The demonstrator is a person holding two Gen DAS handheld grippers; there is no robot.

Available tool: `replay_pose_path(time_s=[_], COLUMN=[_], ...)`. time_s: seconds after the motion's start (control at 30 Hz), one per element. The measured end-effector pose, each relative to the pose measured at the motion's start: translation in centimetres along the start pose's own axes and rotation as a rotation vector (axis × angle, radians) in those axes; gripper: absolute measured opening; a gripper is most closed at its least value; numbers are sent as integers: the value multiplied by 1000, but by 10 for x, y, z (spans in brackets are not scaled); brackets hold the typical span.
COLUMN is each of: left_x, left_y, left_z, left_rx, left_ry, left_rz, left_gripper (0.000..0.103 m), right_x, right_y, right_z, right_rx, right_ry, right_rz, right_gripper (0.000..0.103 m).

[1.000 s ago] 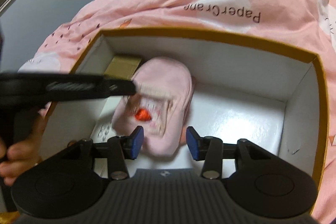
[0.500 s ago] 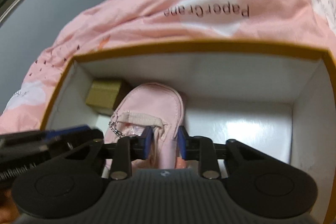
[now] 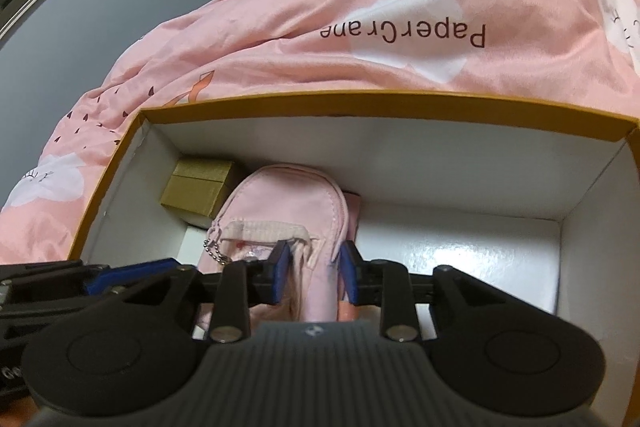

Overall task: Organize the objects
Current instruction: 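Lower the pink backpack with the left tool into the box beside the cube, then grasp the dark grey box with the left tool while the right grasps the photo card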

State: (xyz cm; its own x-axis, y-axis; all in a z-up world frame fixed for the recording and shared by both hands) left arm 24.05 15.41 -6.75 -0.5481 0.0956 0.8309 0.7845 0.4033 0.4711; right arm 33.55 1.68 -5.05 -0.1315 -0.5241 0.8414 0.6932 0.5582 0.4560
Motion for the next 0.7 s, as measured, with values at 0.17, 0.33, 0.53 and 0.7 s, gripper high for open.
replay_pose_path(time_s=[0.17,0.33,0.53,0.7], left_x=[20,54,93,98], left_y=[-3,-15,-52,-94], left_z=[-6,-26,-56,-82], left_rx=[-33,-126,-254,-330], left_ry=[-15,-27,-74,-162], left_rz=[-40,-105,-166,-105], left_gripper=[22,22,23,23], right_x=[15,59,130,172], right_y=[-2,-13,-62,-129], right_z=[0,9,10,-2], right_rx=[7,50,31,-21], right_ry=[-18,-47,-51,-115], right_rz=[-26,-106,-214,-219], right_gripper=[40,44,48,48])
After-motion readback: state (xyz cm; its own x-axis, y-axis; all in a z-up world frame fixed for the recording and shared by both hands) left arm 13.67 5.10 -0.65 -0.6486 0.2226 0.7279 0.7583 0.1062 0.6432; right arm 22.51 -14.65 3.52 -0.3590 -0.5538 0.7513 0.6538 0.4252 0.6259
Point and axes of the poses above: each gripper's, at about its wrist camera, not at the fingertips, and x roughly against the way its jaws point, z to its left, y to its top, the point moved 5 cm from there along -x, roughly the way its jaws point, and after that the axes turned 5 degrees about z, right-handed, at the moved point
